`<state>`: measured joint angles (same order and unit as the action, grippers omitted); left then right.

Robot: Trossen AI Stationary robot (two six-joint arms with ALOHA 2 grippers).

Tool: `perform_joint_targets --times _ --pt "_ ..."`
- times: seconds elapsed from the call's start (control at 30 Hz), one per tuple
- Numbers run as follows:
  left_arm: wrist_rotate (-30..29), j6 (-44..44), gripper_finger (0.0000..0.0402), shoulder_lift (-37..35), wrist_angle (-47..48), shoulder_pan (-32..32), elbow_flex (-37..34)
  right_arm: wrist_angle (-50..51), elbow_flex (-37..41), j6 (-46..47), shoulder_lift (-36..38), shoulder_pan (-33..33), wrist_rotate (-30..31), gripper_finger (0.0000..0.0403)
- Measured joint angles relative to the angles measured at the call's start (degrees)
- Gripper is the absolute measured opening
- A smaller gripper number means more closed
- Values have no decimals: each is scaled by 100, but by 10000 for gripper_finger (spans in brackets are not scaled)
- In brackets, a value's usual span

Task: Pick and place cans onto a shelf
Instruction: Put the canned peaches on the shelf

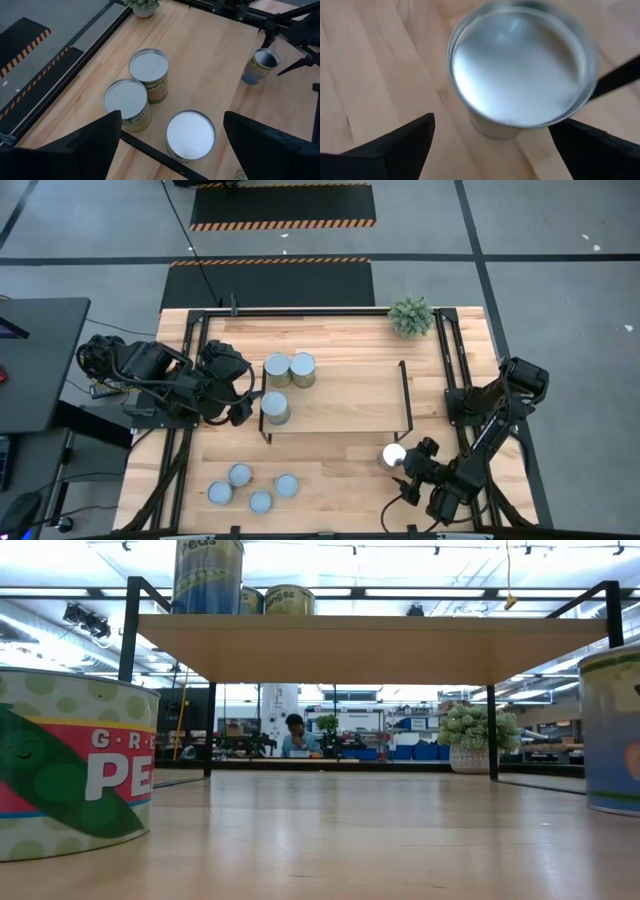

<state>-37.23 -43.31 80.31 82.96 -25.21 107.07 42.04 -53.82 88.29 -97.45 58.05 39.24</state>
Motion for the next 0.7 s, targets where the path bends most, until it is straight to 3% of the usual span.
perform_joint_targets --times 0.3,0.53,0.7 --pt "0 1 357 0 0 1 0 -537 0 -398 0 -99 806 398" --pt "2 31 357 0 2 0 0 -2190 220 -2048 0 -473 659 399" --pt "2 47 357 -2 2 0 0 -2641 262 -2819 0 -767 477 399"
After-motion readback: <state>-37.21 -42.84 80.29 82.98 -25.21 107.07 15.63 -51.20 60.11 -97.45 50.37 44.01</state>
